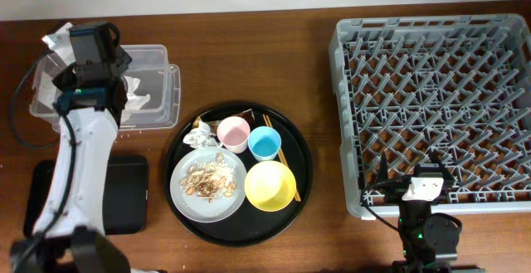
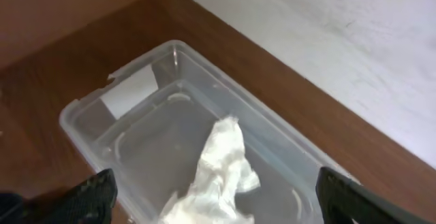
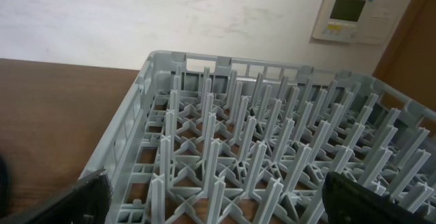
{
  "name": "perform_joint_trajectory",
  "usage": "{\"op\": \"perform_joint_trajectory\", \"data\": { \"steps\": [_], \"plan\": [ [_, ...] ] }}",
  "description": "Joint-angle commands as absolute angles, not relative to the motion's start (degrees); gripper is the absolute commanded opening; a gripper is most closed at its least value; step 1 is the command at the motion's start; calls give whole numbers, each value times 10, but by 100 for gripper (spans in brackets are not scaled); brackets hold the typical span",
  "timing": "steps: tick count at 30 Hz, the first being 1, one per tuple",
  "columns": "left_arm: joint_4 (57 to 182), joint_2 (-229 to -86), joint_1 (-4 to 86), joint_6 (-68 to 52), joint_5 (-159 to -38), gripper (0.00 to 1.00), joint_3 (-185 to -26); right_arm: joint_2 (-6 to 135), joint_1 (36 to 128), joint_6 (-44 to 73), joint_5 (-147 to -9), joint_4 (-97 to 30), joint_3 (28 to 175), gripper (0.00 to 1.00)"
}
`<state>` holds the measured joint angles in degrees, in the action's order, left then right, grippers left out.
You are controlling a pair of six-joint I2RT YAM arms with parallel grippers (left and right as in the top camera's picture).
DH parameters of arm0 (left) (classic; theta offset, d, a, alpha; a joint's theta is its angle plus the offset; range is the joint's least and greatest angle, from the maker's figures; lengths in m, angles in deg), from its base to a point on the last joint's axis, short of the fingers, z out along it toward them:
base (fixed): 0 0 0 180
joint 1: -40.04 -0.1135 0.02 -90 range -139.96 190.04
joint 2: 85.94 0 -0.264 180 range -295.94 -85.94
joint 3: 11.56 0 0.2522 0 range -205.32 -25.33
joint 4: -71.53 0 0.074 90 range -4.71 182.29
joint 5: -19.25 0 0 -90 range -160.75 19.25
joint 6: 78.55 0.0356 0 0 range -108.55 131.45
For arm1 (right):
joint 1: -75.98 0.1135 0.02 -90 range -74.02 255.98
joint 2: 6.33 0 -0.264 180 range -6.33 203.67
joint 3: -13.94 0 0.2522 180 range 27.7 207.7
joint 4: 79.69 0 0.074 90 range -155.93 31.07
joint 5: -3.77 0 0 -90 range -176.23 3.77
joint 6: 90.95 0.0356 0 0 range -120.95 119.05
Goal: Sort waste into correct bins and load items into the dishwasher rack
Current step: 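Carry the tissue left and release it into the clear plastic bin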
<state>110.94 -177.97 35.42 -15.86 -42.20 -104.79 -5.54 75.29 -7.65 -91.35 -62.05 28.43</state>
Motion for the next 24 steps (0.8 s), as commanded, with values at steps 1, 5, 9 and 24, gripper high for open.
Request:
{"op": "perform_joint_trajectory", "data": {
  "steps": [1,5,9,24],
  "plan": [
    [1203,-1675,389,-137,-571,93,-1052,-60,756,-80,-923,-618,280,99],
    [1373,-1657,440,-137,-742,91,-1046,-60,756,-80,-923,-618,280,99],
    [1422,-1694,473,-164,-740,77,-978,-60,756,-80,-923,-618,280,99],
    [1287,-1847,488,-259,-759,66,-890,-60,756,-80,-923,-618,280,99]
  ]
}}
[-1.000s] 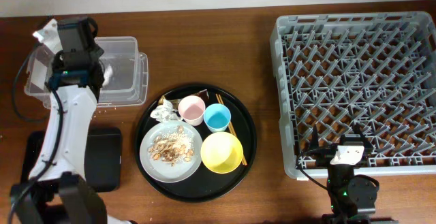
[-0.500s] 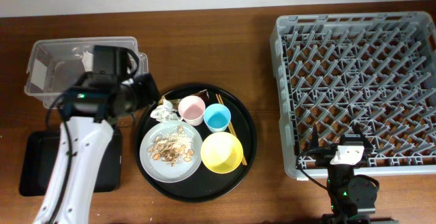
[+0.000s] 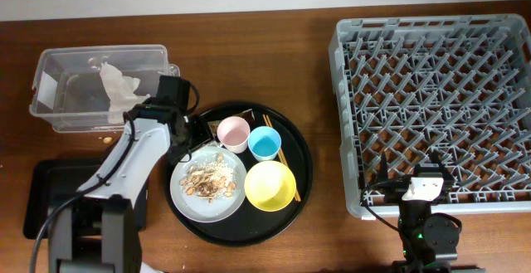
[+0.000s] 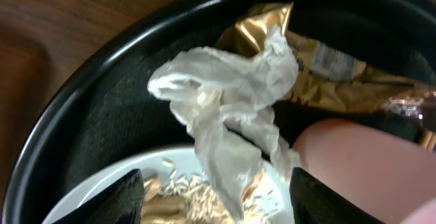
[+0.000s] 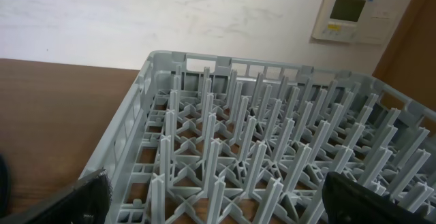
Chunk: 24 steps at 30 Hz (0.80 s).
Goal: Sort waste into correct bins and load items into the dishwasher rack
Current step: 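Carry the tissue left and release it into the clear plastic bin, then return the left gripper to the tray toward the gold wrapper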
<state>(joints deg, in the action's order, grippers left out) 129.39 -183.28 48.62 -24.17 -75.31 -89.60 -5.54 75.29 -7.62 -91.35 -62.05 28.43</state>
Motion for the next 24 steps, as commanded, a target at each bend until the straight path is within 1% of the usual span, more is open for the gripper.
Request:
{"op": "perform_joint_trajectory", "data": {
  "steps": [1,2,3,4,5,6,7,8,9,10,14,18,20,22,24],
  "plan": [
    [1285,-1849,488,-259,-759,62,-890,-60,756,-80,-923,-618,280,99],
    [1281,-1853,489,-259,-759,61,-890,-60,756,-80,-923,-618,280,99],
    [1277,-1855,489,-259,-759,57,-890,-60,756,-80,-923,-618,280,99],
    [1275,-1856,489,-259,-759,49,-890,-60,756,-80,-923,-618,280,99],
    [1275,-1856,489,-259,-759,38,-890,-60,756,-80,-923,-618,280,99],
    [1275,-1856,489,-259,-760,31,-890,-60,756,-80,-923,-618,280,99],
    [1278,-1856,489,-259,-760,25,-890,-60,756,-80,-923,-618,280,99],
    [1281,-1856,489,-259,-760,23,-890,-60,756,-80,-923,-618,280,99],
    [1284,-1856,489,-259,-761,18,-889,-60,756,-80,-923,-618,280,99],
    [1289,-1856,489,-259,-762,1,-890,-60,756,-80,-923,-618,280,99],
    [1327,-1839,489,-259,-762,1,-913,-60,756,-80,-923,-618,280,99],
    [1395,-1747,488,-250,-761,1,-966,-60,756,-80,-923,-618,280,99],
    [1401,-1700,488,-250,-758,1,-969,-60,756,-80,-923,-618,280,99],
    [1388,-1643,488,-250,-721,1,-969,-60,756,-80,-923,-618,280,99],
    [1346,-1603,488,-250,-650,1,-969,-60,756,-80,-923,-618,280,99]
  ]
}}
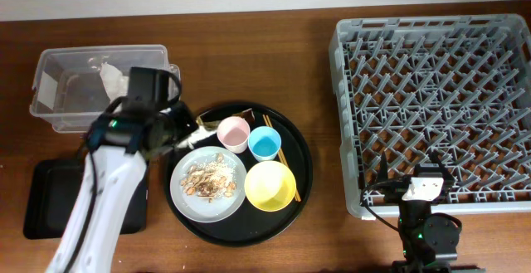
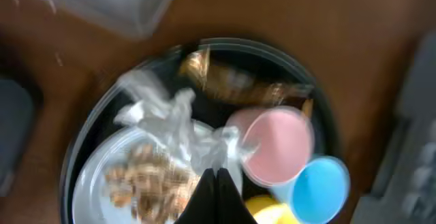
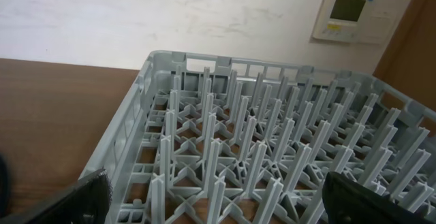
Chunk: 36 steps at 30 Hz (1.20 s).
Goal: Sort waste into correct bins and load items into the dishwasher rack
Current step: 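Return the left gripper to the tray toward the gold wrapper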
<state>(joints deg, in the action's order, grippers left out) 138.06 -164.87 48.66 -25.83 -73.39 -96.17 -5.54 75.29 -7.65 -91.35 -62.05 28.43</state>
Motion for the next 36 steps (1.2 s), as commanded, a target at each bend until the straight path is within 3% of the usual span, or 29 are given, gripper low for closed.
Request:
{"op": "perform_joint_trajectory", "data": {
  "steps": [1,7,13,14,15,16,17,18,21,23,27,28,29,30,36],
  "plan": [
    [1327,-1594,488,-250,-623,1,-969,-60,756,-80,-923,-618,280,99],
    [1138,-1613,488,-250,-359,1,-969,-60,756,-80,-923,-618,280,99],
    [990,-1756,458,-166,-313,5,-969,-60,756,-80,-923,-618,280,99],
    [968,-1783,448,-141,-313,11,-969,-60,756,-80,-923,-618,280,99],
    [959,-1805,439,-120,-313,25,-969,-60,756,-80,-923,-618,280,99],
    [960,-1816,434,-112,-313,46,-969,-60,756,-80,-923,-618,280,99],
    [969,-1820,429,-107,-313,58,-969,-60,756,-80,-923,-618,280,99],
    [984,-1815,427,-107,-313,78,-969,-60,756,-80,-923,-618,280,99],
    [1026,-1776,435,-107,-321,86,-969,-60,756,-80,-923,-618,280,99],
    [1084,-1732,456,-107,-392,98,-969,-60,756,-80,-923,-618,280,99],
    [1197,-1675,515,-107,-704,97,-969,-60,756,-80,-923,-618,280,99],
    [1216,-1680,530,-108,-722,89,-968,-60,756,-80,-923,-618,280,99],
    [1234,-1687,544,-115,-723,72,-967,-60,756,-80,-923,-618,280,99],
    [1255,-1699,558,-143,-723,65,-967,-60,756,-80,-923,-618,280,99],
    [1279,-1768,562,-305,-699,61,-967,-60,756,-80,-923,-618,280,99]
  ]
}}
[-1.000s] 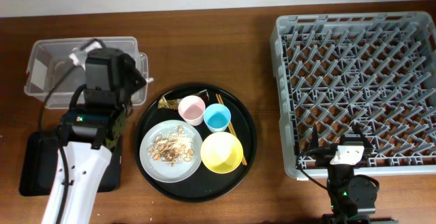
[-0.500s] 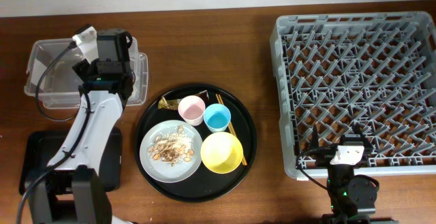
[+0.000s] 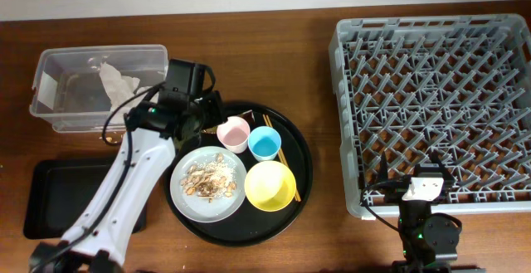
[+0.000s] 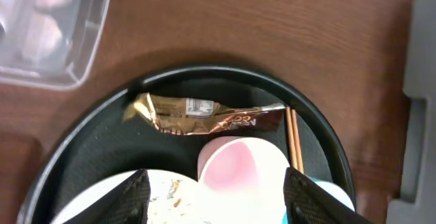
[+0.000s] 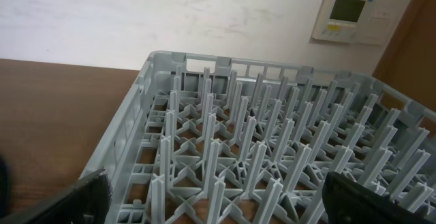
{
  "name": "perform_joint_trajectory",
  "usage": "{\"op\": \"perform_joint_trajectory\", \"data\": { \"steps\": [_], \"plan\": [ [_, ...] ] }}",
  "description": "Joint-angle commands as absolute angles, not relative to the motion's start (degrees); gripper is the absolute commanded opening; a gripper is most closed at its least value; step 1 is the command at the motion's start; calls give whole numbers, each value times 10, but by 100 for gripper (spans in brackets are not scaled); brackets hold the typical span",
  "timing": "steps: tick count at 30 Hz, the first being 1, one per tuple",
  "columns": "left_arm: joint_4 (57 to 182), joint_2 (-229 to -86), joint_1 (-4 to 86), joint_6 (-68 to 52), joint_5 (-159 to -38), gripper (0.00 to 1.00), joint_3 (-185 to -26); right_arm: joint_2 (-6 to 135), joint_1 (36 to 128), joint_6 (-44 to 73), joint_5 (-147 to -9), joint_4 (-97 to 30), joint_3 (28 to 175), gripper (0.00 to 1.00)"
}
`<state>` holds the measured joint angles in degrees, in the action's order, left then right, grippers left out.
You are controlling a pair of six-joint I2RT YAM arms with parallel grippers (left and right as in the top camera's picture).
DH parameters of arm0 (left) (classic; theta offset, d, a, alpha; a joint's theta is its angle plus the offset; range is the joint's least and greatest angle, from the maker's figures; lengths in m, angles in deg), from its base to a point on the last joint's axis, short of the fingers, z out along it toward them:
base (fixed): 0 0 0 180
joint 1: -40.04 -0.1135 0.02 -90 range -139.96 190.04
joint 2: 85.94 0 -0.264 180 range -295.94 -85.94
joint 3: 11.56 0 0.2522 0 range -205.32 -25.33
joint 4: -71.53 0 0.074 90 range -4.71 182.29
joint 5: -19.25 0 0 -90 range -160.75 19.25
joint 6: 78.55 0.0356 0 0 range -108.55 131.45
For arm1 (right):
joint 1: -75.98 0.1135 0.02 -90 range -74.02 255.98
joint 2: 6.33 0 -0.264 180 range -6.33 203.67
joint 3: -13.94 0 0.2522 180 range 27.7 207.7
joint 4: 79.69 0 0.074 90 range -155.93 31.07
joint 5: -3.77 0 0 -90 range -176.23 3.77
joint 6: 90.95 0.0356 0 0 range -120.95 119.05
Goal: Sort waste into correct bins and load items into the dishwasher rack
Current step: 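Return the left gripper to the tray toward the gold wrapper, then grasp the gold snack wrapper with the left gripper and lift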
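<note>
A black round tray (image 3: 304, 161) holds a pink cup (image 3: 234, 134), a blue cup (image 3: 265, 143), a yellow bowl (image 3: 270, 184), a white plate (image 3: 177, 187) with food scraps, chopsticks (image 3: 277, 146) and a gold wrapper (image 4: 204, 115). My left gripper (image 3: 196, 111) hangs open over the tray's upper left, above the pink cup (image 4: 242, 173), holding nothing. White tissue (image 3: 116, 86) lies in the clear bin (image 3: 50, 99). My right gripper (image 5: 228, 197) stands open at the near edge of the grey dishwasher rack (image 3: 431, 99).
A black flat bin (image 3: 41, 198) sits at the front left, partly under my left arm. The clear bin (image 4: 54, 54) lies just left of the tray (image 4: 88, 149). The rack (image 5: 238, 149) fills the right side, its pegs bare.
My left gripper was shut on a crumpled tissue at the tray's left edge. Now it is open over the pink cup and wrapper, and that tissue no longer shows on the tray.
My left gripper was open over the clear bin with a tissue in it. Then it was open around a second crumpled tissue on the tray, then shut on it. Now it is open and empty over the tray. The right arm has not moved.
</note>
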<state>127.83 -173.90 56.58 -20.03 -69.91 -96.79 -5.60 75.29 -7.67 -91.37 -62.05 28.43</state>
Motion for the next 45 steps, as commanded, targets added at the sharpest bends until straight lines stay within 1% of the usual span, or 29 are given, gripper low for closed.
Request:
{"op": "perform_joint_trajectory", "data": {
  "steps": [1,4,7,8,10,12,16,22,25,28,30,33,37,45],
  "plan": [
    [1278,-1778,562,-330,-698,61,-967,-60,756,-80,-923,-618,280,99],
    [1274,-1828,561,-434,-668,61,-967,-60,756,-80,-923,-618,280,99],
    [1273,-1852,547,-473,-649,59,-967,-60,756,-80,-923,-618,280,99],
    [1271,-1859,535,-473,-655,58,-967,-60,756,-80,-923,-618,280,99],
    [1270,-1868,523,-475,-660,58,-967,-60,756,-80,-923,-618,280,99],
    [1269,-1879,523,-475,-661,58,-967,-60,756,-80,-923,-618,280,99],
    [1261,-1923,524,-494,-713,58,-967,-60,756,-80,-923,-618,280,99],
    [1245,-1950,527,-494,-712,58,-967,-60,756,-80,-923,-618,280,99],
    [1246,-1950,527,-494,-682,57,-966,-60,756,-80,-923,-618,280,99],
    [1245,-1950,527,-494,-677,57,-966,-60,756,-80,-923,-618,280,99],
    [1246,-1950,533,-494,-653,48,-966,-60,756,-80,-923,-618,280,99],
    [1245,-1951,551,-493,-643,48,-966,-60,756,-80,-923,-618,280,99],
    [1246,-1951,598,-494,-559,47,-966,-60,756,-80,-923,-618,280,99],
    [1239,-1962,596,-494,-530,48,-966,-60,756,-80,-923,-618,280,99]
  ]
}}
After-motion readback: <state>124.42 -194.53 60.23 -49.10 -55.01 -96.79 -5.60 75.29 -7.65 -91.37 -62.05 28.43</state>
